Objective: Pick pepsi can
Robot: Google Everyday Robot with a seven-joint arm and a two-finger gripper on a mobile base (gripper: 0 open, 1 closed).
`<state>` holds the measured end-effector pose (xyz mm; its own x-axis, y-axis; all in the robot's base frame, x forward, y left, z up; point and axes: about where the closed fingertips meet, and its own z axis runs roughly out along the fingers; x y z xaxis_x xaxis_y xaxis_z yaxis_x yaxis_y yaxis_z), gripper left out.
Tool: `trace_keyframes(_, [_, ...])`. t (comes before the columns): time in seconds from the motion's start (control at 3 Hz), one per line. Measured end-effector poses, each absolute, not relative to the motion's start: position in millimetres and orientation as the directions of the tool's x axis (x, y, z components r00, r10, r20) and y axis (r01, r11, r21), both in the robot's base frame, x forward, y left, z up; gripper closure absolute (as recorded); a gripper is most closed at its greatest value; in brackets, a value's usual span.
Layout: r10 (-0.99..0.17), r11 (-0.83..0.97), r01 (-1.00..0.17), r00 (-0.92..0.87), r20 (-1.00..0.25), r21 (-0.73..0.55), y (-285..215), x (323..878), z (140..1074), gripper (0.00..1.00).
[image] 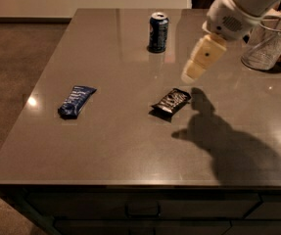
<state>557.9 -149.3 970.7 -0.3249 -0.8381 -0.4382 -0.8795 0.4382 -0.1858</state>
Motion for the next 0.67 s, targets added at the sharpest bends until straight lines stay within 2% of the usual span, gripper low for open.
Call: trace_keyframes(0.67, [-0.646, 0.665, -0.716, -0.409, -0.644, -0.213, -139, 670, 975, 0.0])
